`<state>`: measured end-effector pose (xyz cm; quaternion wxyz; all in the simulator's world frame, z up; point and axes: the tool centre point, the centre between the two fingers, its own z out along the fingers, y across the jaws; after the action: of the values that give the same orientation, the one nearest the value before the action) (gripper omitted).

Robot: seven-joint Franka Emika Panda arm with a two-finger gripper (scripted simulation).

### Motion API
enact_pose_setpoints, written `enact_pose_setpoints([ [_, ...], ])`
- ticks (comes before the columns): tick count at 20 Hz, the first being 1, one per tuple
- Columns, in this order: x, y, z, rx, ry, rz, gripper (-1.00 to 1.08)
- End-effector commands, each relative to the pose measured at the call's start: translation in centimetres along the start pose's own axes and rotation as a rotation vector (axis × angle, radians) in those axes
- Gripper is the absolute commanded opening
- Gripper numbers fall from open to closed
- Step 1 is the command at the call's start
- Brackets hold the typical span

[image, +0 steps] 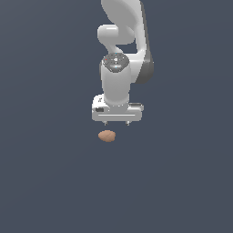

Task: Pick up the object and move it to a goal position.

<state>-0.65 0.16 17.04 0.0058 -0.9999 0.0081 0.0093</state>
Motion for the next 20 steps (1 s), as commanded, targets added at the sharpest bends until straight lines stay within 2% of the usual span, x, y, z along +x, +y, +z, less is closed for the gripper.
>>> enact_pose_setpoints([
  [1,0.0,0.0,0.0,0.000,0.000,0.000,1.00],
  [10,0.1,-1.8,-1.2,0.022,0.002,-0.032,1.00],
  [20,0.1,-1.6,-1.0,0.020,0.003,-0.066,1.00],
])
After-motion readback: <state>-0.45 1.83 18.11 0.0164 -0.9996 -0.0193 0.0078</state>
